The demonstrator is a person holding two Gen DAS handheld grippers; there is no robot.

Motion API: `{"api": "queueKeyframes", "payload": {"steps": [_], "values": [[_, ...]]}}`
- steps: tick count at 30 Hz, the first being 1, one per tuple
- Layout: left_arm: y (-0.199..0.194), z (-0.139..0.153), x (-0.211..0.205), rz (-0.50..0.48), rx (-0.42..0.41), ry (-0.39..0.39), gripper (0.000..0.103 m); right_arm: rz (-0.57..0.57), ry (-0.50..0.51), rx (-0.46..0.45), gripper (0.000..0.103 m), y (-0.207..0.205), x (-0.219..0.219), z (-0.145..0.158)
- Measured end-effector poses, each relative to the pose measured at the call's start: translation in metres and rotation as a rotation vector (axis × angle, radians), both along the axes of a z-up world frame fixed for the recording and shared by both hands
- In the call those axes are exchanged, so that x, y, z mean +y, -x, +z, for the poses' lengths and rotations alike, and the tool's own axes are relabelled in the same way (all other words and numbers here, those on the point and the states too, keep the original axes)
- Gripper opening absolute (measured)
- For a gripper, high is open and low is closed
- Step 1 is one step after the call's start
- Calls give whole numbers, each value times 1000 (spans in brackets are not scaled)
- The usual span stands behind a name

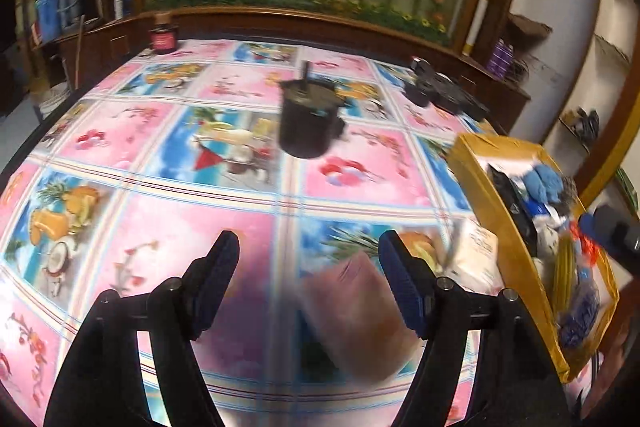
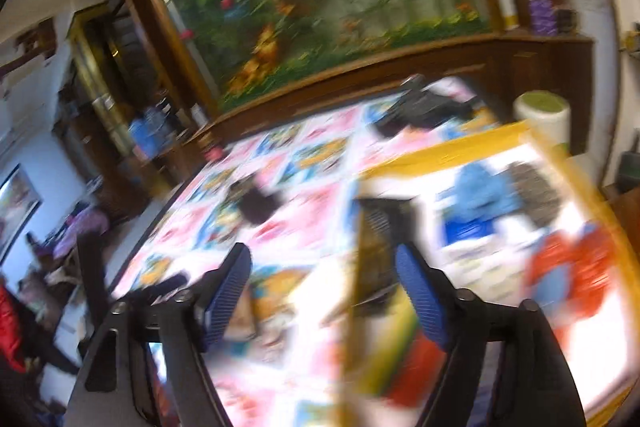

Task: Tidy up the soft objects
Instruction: 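Return both tools to the table toward the tissue packs, then grasp the pink tissue pack with left gripper while right gripper grasps white Face tissue pack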

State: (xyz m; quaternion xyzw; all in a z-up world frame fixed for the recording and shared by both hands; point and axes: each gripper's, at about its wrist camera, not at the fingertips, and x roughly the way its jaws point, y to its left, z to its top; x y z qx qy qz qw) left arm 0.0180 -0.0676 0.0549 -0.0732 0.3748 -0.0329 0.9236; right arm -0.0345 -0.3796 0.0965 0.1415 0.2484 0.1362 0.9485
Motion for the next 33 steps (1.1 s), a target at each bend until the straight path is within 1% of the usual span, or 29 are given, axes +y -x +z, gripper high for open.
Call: {"api": "queueKeyframes", "payload": {"steps": [3, 4, 6, 7, 10, 14, 16, 18, 19, 22, 24, 25, 26, 27, 28, 29, 30, 33], "values": [[-1, 0, 19, 32, 1, 29, 72, 20, 58, 77, 77, -23, 25, -7], [-3, 1, 22, 43, -4, 24, 72, 22, 68, 114, 77, -34, 32, -10], [-4, 2, 29, 57, -15, 15, 72, 23, 79, 154, 77, -51, 43, -15], [-5, 2, 32, 59, -15, 17, 72, -1, 122, 173, 77, -60, 50, -17], [-6, 1, 43, 63, -6, 36, 72, -57, 222, 199, 77, -81, 66, -21], [-4, 1, 53, 69, -4, 46, 72, -136, 313, 260, 77, -110, 77, -30], [-4, 1, 54, 59, -4, 49, 72, -150, 342, 274, 77, -122, 85, -34], [-3, 2, 54, 52, -6, 51, 72, -176, 415, 277, 77, -130, 100, -40], [-3, 3, 55, 49, -7, 53, 72, -170, 423, 280, 77, -134, 104, -42], [-2, 5, 59, 51, -10, 66, 72, -111, 375, 330, 79, -139, 113, -55], [-2, 5, 63, 56, -7, 82, 72, -84, 371, 317, 79, -134, 117, -56], [-2, 5, 65, 61, -5, 89, 72, -33, 314, 314, 78, -131, 115, -55], [-2, 5, 66, 62, -5, 96, 72, 37, 236, 308, 75, -126, 115, -52], [-2, 5, 67, 62, -5, 100, 72, 102, 165, 296, 74, -122, 115, -49], [-2, 5, 67, 61, -5, 100, 72, 132, 109, 264, 75, -116, 113, -44], [-2, 6, 67, 61, -6, 99, 72, 125, 92, 234, 76, -110, 110, -39], [-2, 5, 67, 60, -4, 101, 72, 103, 104, 215, 76, -106, 108, -34], [-2, 6, 68, 50, -1, 109, 72, 5, 248, 211, 76, -97, 109, -30]]}}
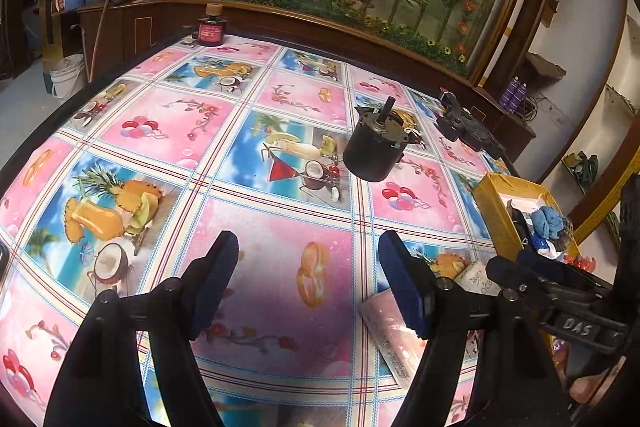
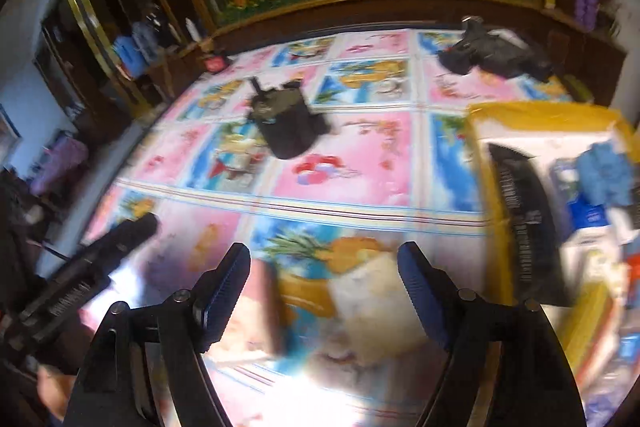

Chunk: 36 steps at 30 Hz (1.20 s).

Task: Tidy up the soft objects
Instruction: 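Grasp the pink tissue pack with left gripper while right gripper grasps white Face tissue pack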

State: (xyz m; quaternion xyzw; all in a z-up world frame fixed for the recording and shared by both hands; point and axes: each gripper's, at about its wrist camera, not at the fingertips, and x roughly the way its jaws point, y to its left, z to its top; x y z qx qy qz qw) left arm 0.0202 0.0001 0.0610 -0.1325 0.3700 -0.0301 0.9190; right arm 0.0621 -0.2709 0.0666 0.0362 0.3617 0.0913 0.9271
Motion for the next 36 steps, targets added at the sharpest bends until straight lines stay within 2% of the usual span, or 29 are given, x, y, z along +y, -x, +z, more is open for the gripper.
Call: {"api": "queueKeyframes", "payload": {"steps": [3, 8, 11, 12, 15, 18, 22, 23, 25, 28, 31, 34, 36], "values": [[1, 2, -2, -6, -5, -3, 72, -37, 98, 14, 76, -2, 5, -8], [1, 1, -2, -10, 5, 2, 72, -20, 154, 109, 74, -16, 6, -29], [1, 0, -2, -11, 10, 6, 72, 1, 210, 146, 64, -21, 14, -40], [1, 0, -3, -11, 9, 7, 72, -2, 259, 136, 50, -21, 17, -42], [1, 0, -3, -10, 10, 3, 72, 44, 218, 139, 50, -22, 25, -39], [0, -1, 0, -9, 20, 19, 72, 84, 223, 133, 50, -19, 47, -41], [0, -2, 8, 5, 23, 38, 72, 178, 74, 133, 50, -21, 69, -39], [1, -2, 11, 14, 23, 35, 72, 179, 40, 122, 50, -24, 67, -38], [2, -5, 15, 19, 29, 35, 72, 152, 40, 60, 50, -26, 58, -35], [8, -10, 14, -8, 58, 30, 72, 95, 25, 21, 50, -28, 38, -36], [29, -16, 10, -78, 94, 81, 73, 73, 49, 8, 50, -33, 31, -43], [40, -22, -7, -101, 130, -8, 73, 87, 48, 32, 50, -35, 37, -51], [42, -26, -16, -127, 149, -19, 73, 93, 45, 32, 50, -34, 39, -49]]}}
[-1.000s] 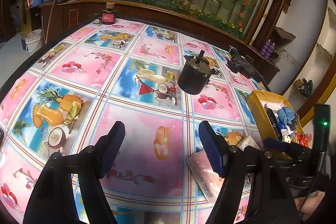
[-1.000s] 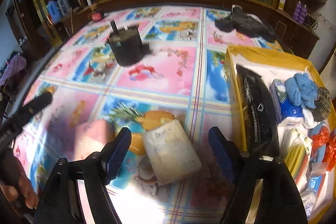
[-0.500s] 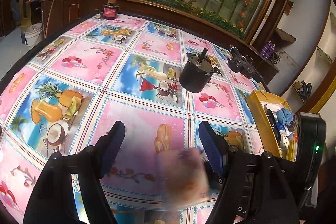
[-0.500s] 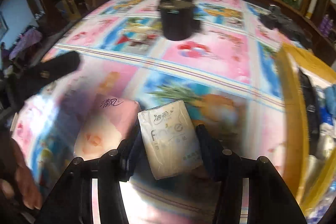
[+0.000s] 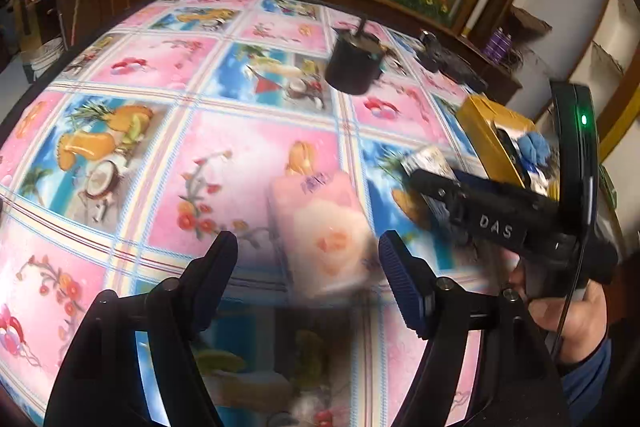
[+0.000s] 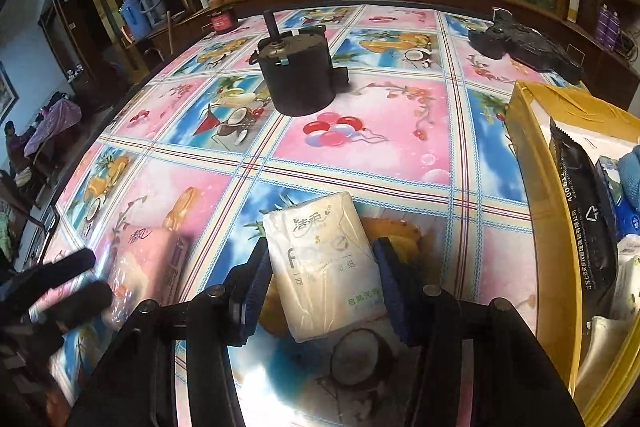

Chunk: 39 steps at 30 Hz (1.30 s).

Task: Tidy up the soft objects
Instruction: 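Grasp the pink tissue pack with left gripper while right gripper grasps white Face tissue pack, then lift and carry both tissue packs with both grippers toward the yellow box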

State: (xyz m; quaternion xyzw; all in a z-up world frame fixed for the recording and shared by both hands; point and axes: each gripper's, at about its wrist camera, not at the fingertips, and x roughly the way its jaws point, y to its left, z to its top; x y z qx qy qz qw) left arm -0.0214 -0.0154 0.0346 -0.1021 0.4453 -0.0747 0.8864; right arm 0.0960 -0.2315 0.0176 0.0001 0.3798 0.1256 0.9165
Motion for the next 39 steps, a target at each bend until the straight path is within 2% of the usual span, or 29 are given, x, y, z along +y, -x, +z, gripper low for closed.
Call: {"api": "queueKeyframes", "payload": {"steps": [7, 9, 12, 15, 19, 25, 32, 39], "values": [[-16, -12, -25, 4, 47, -114, 73, -5, -14, -6, 50, 7, -11, 7], [-19, -14, -28, 23, 24, -164, 73, -6, -9, -5, 50, 8, -11, 7], [-21, -16, -20, 40, 0, -176, 73, 2, -3, -9, 50, 11, -8, 8], [-20, -15, -15, 36, -35, -174, 51, 10, 9, -15, 51, 13, -4, 9], [-20, -13, -16, 29, -62, -182, 51, 30, 36, -17, 51, 17, 4, 8], [-17, -9, -27, 21, -97, -255, 51, 43, 114, -28, 51, 20, 19, 3], [-22, -16, -26, 23, -46, -265, 52, 27, 193, -45, 50, 22, 29, -1], [-24, -18, -28, 22, -32, -272, 53, 29, 175, -42, 52, 21, 25, -2]]}}
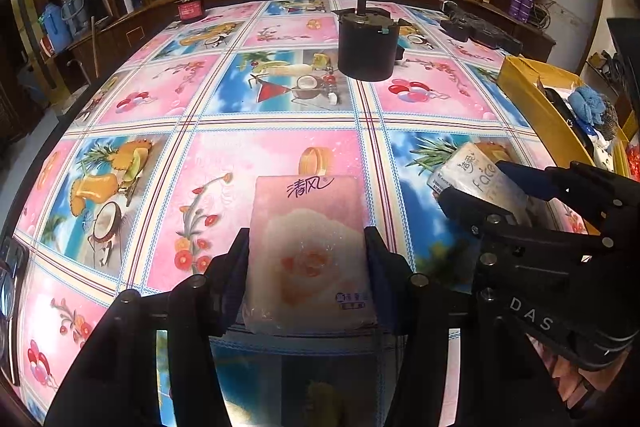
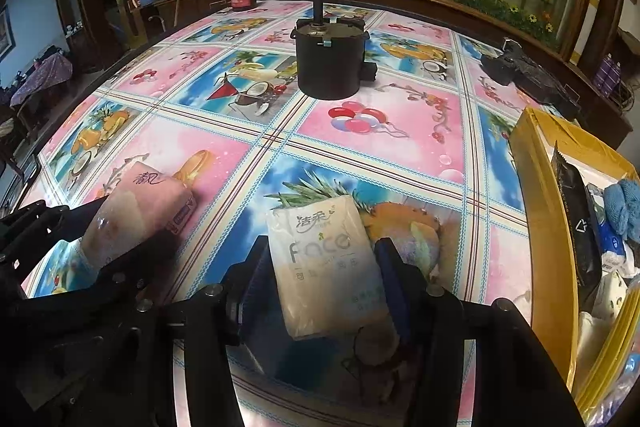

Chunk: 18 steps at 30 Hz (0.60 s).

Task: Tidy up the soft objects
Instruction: 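Lift and carry both tissue packs with both grippers toward the yellow box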

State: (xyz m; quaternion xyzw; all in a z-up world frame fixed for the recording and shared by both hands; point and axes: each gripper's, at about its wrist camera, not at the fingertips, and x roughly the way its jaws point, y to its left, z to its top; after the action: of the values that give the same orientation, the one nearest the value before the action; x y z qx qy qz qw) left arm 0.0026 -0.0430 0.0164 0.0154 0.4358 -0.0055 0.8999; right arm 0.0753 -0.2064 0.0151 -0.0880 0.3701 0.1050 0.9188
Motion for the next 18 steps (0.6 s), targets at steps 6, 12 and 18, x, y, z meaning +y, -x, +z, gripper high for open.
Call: {"api": "queueKeyframes", "payload": {"steps": [6, 12, 18], "values": [[-1, 0, 1, 3, 6, 5, 54, 3, -7, -3, 54, -1, -2, 0], [0, 0, 3, 4, 2, 11, 54, -15, -1, 1, 61, -2, -3, 0], [1, 1, 1, 7, -8, -4, 52, 4, -4, -2, 49, 0, 0, 0]]}}
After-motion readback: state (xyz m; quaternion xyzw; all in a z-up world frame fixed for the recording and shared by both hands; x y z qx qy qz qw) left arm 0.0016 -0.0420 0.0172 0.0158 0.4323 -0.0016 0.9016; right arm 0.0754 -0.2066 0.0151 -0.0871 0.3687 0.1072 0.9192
